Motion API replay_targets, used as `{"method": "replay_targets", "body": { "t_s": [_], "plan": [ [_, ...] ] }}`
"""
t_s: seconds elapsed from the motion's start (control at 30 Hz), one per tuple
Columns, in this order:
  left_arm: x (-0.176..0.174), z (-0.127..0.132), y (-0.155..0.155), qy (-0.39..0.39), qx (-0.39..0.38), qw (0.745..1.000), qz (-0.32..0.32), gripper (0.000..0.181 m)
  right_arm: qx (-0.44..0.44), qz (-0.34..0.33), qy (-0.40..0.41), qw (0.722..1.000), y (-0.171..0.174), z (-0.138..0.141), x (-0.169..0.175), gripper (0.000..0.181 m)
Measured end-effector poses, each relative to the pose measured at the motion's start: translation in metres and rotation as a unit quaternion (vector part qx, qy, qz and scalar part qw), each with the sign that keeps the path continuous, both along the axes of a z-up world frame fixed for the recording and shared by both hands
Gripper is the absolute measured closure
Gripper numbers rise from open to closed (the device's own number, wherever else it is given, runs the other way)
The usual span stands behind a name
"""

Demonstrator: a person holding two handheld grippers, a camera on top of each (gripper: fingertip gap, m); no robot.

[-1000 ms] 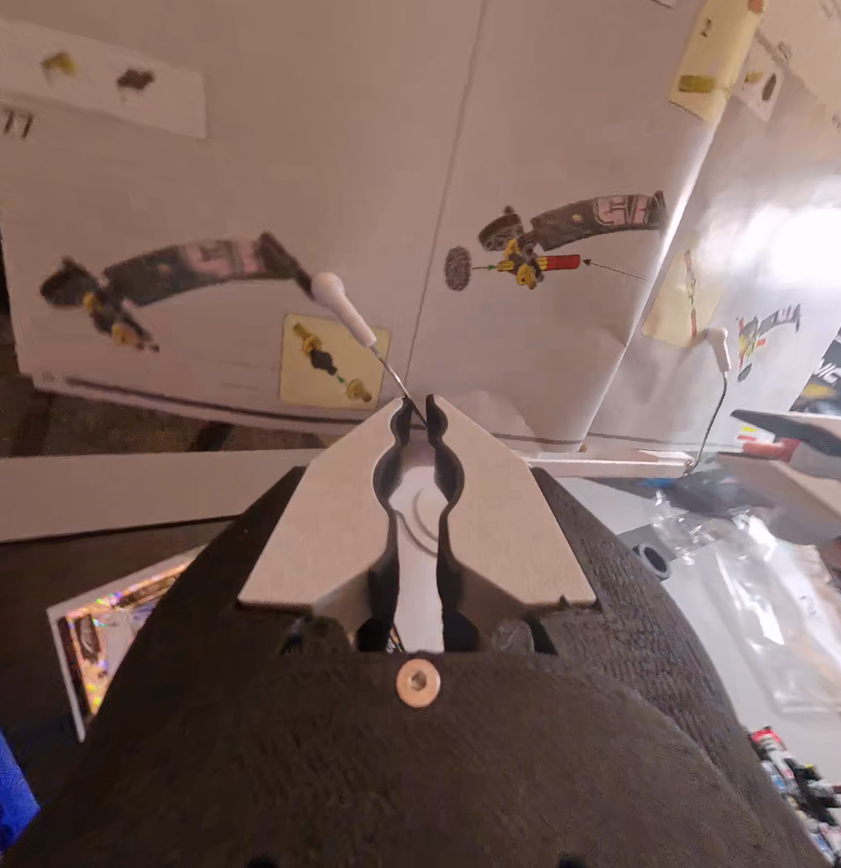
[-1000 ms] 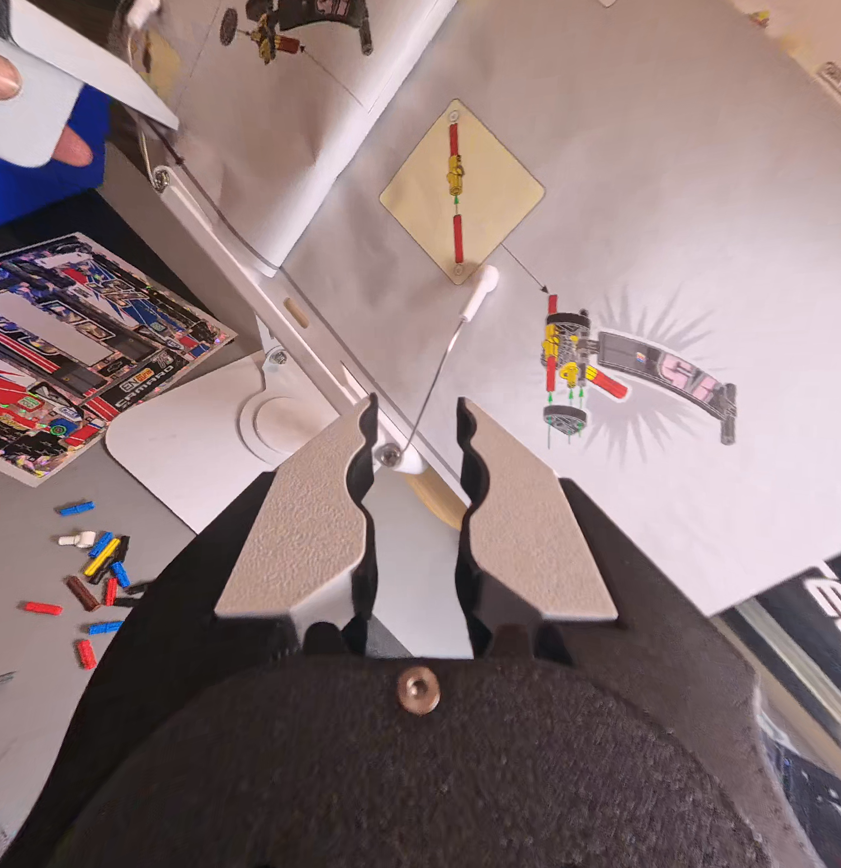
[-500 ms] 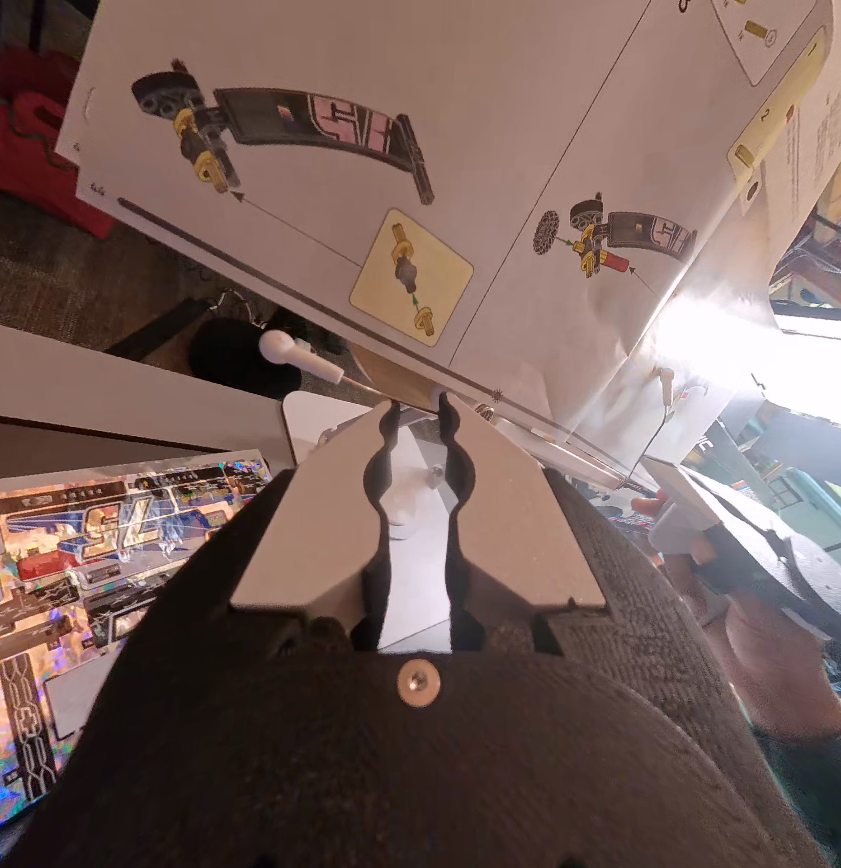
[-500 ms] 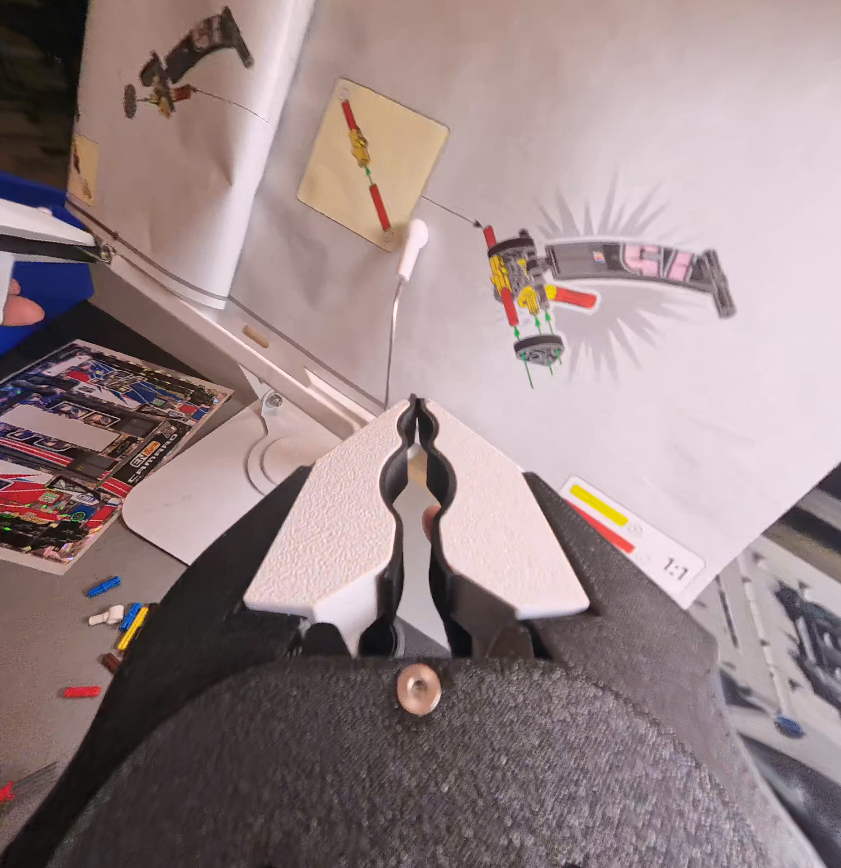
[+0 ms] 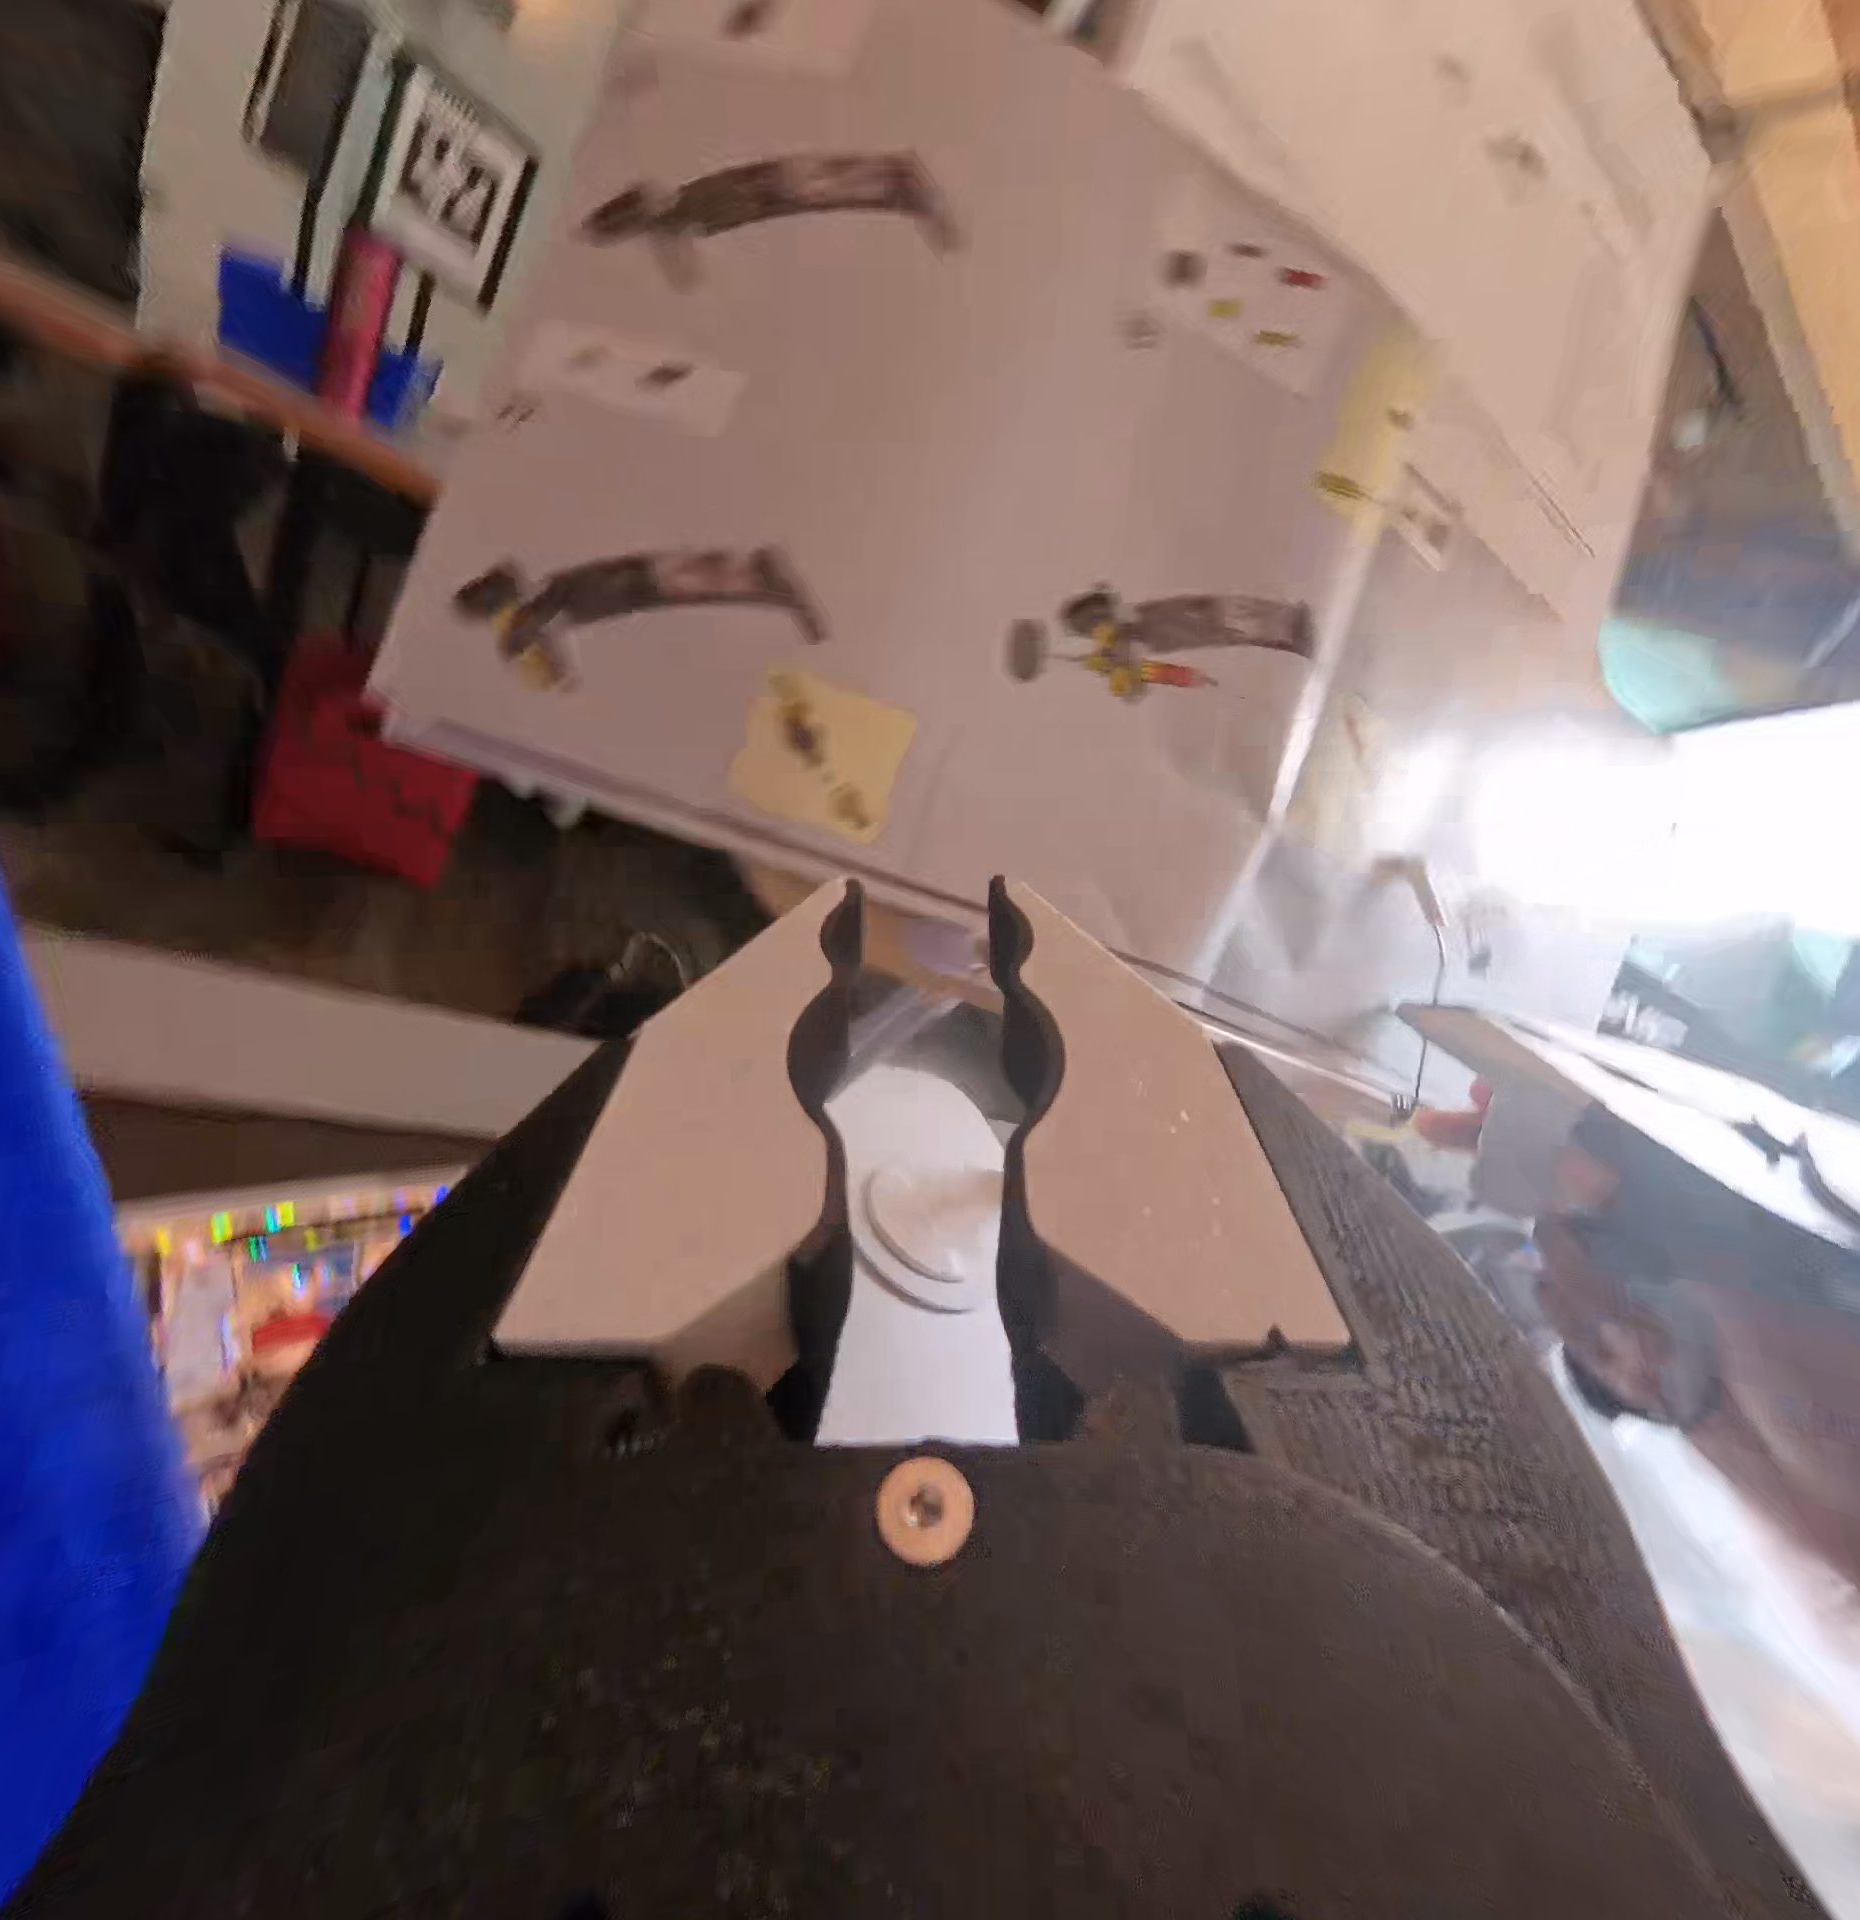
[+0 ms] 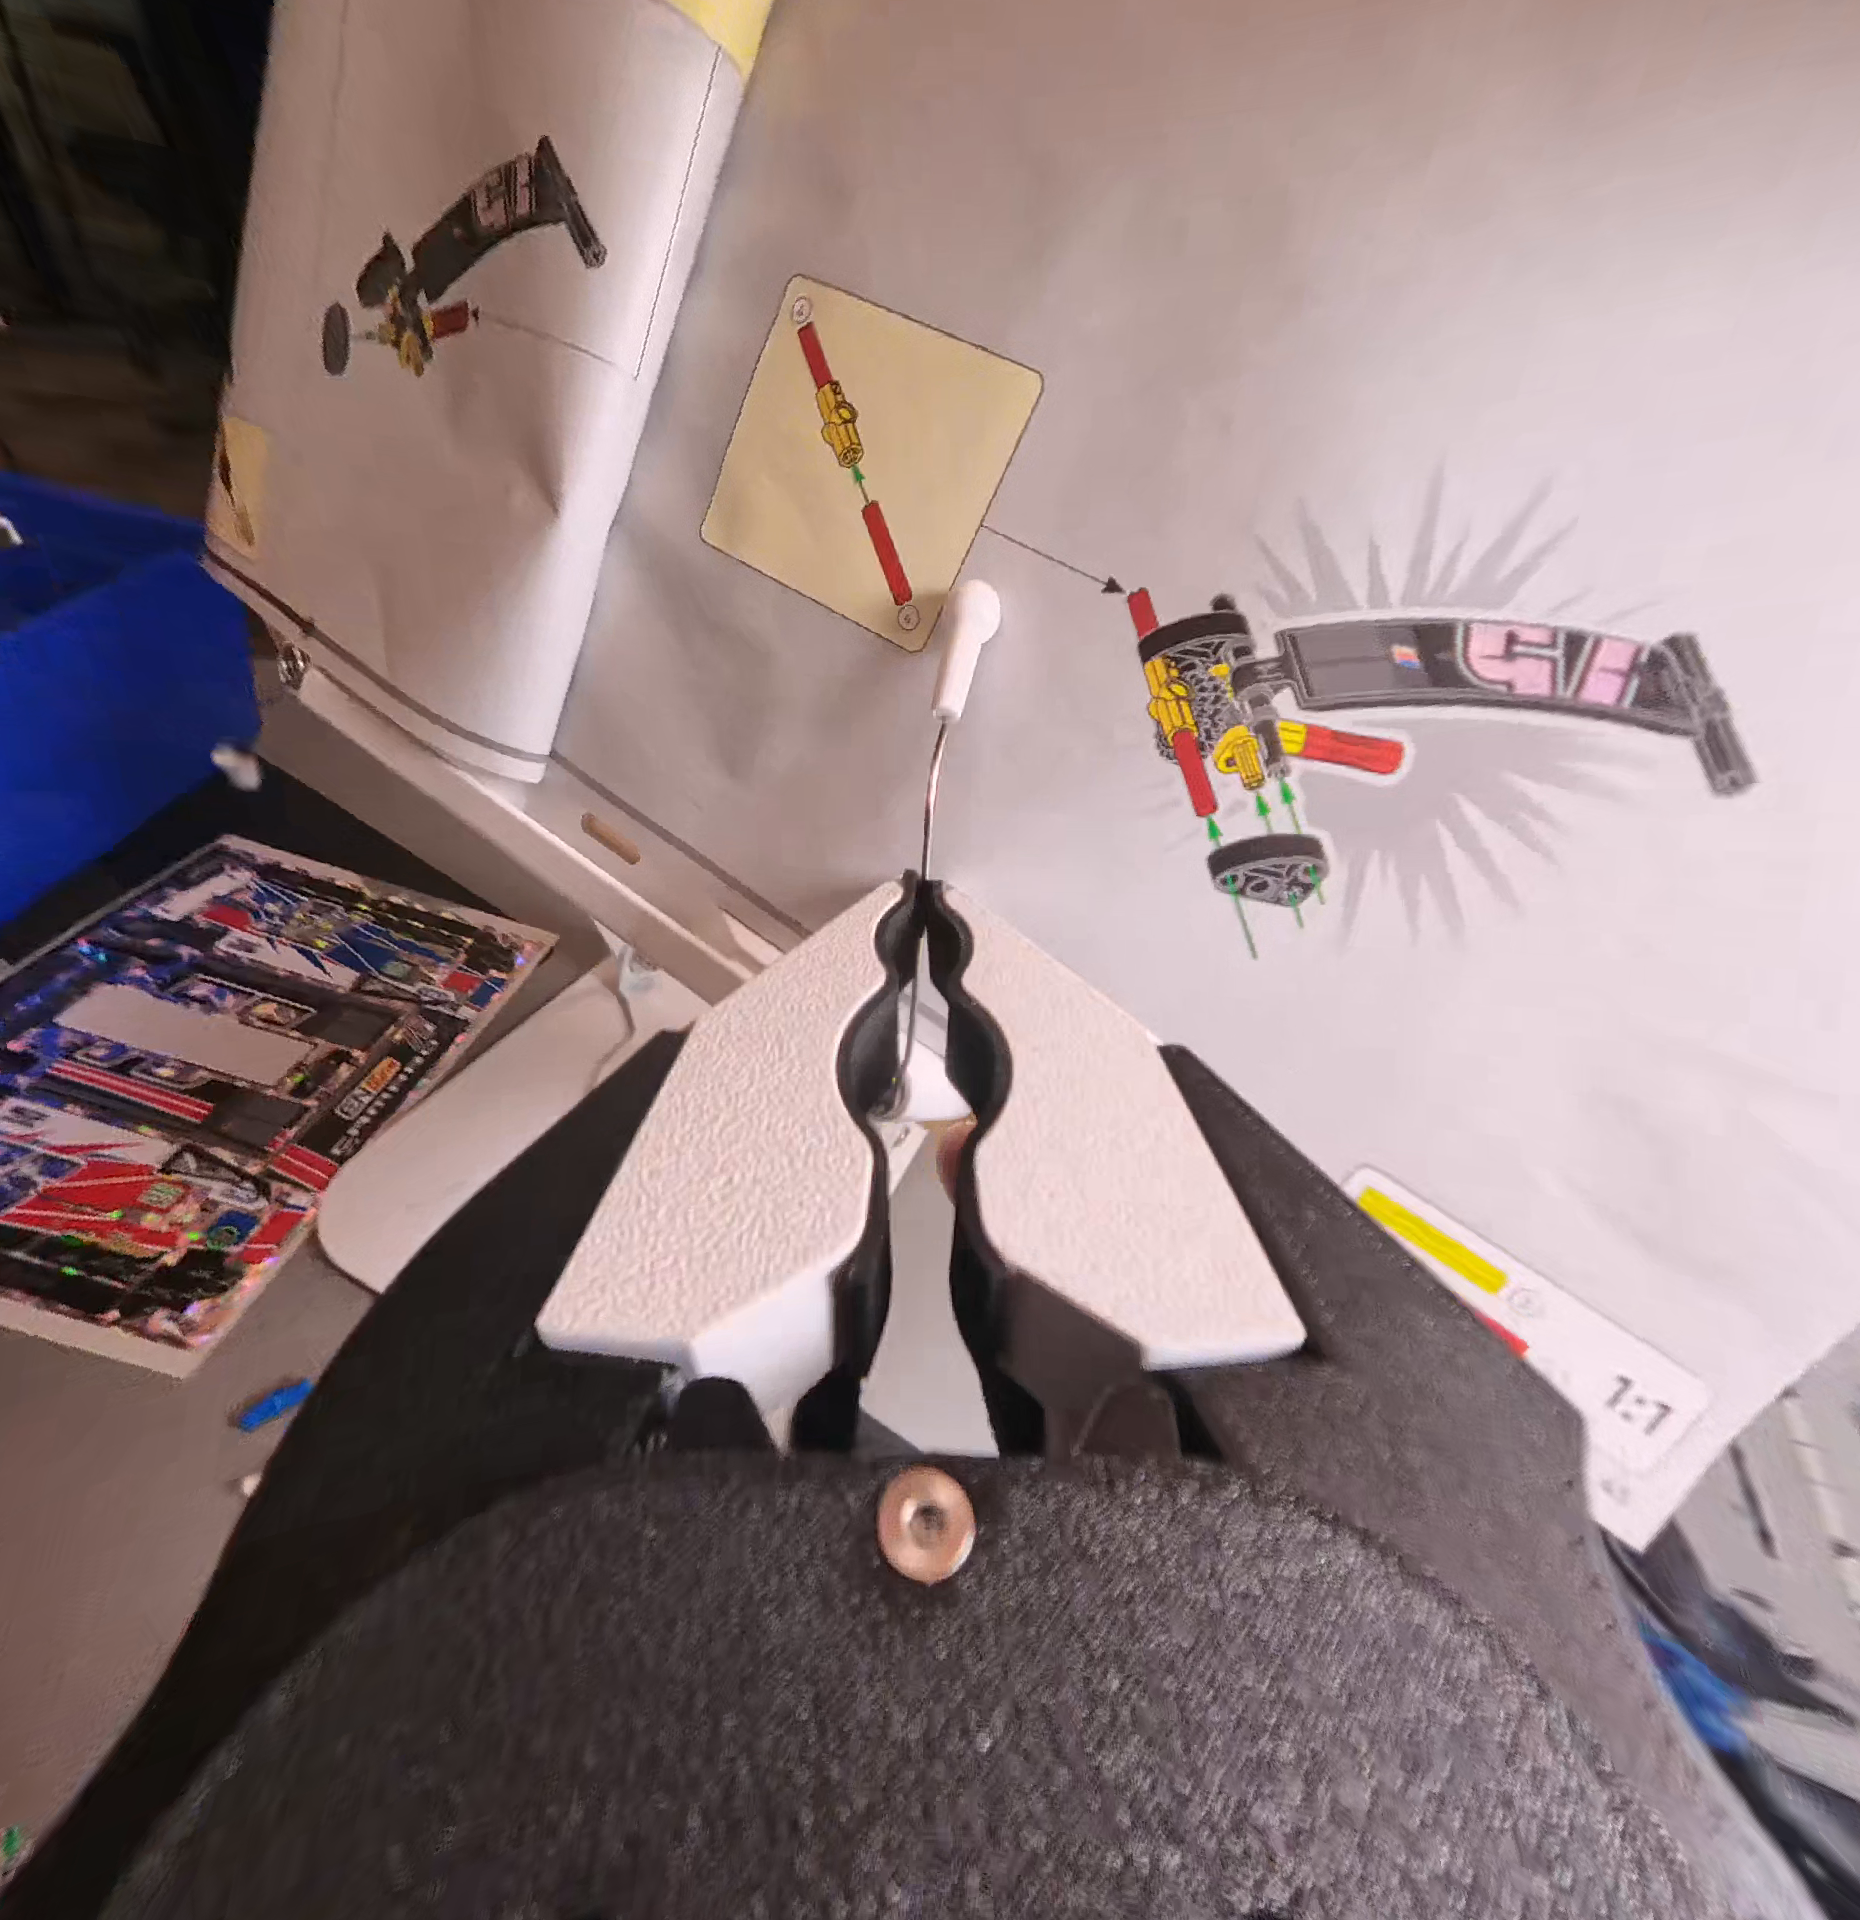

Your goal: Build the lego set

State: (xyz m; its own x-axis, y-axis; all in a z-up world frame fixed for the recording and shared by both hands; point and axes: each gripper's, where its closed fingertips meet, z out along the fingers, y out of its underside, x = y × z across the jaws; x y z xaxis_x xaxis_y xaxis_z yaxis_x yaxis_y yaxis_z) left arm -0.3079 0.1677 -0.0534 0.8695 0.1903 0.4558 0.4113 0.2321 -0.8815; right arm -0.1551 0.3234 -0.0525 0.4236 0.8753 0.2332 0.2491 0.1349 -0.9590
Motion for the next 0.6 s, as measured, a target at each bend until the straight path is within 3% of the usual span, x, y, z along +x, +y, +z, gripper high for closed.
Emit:
{"method": "replay_targets", "body": {
  "t_s": [0.07, 0.2, 0.33, 0.47, 0.6],
  "plan": [
    [0.036, 0.016, 0.019, 0.100, -0.032, 0.993, -0.049, 0.162, -0.017, -0.006, 0.023, 1.000, 0.000, 0.000, 0.000, 0.181],
    [0.089, 0.015, 0.067, 0.201, -0.124, 0.962, -0.134, 0.166, -0.059, -0.035, 0.092, 0.993, 0.006, 0.002, 0.009, 0.181],
    [0.089, -0.003, 0.102, 0.278, -0.208, 0.931, -0.116, 0.177, -0.132, -0.061, 0.154, 0.977, 0.014, -0.006, 0.029, 0.180],
    [0.085, -0.010, 0.111, 0.295, -0.219, 0.925, -0.093, 0.181, -0.217, -0.057, 0.180, 0.958, 0.008, -0.031, 0.048, 0.172],
    [0.087, -0.011, 0.110, 0.283, -0.214, 0.928, -0.110, 0.181, -0.170, -0.075, 0.189, 0.964, 0.007, -0.026, 0.085, 0.169]
  ]
}}
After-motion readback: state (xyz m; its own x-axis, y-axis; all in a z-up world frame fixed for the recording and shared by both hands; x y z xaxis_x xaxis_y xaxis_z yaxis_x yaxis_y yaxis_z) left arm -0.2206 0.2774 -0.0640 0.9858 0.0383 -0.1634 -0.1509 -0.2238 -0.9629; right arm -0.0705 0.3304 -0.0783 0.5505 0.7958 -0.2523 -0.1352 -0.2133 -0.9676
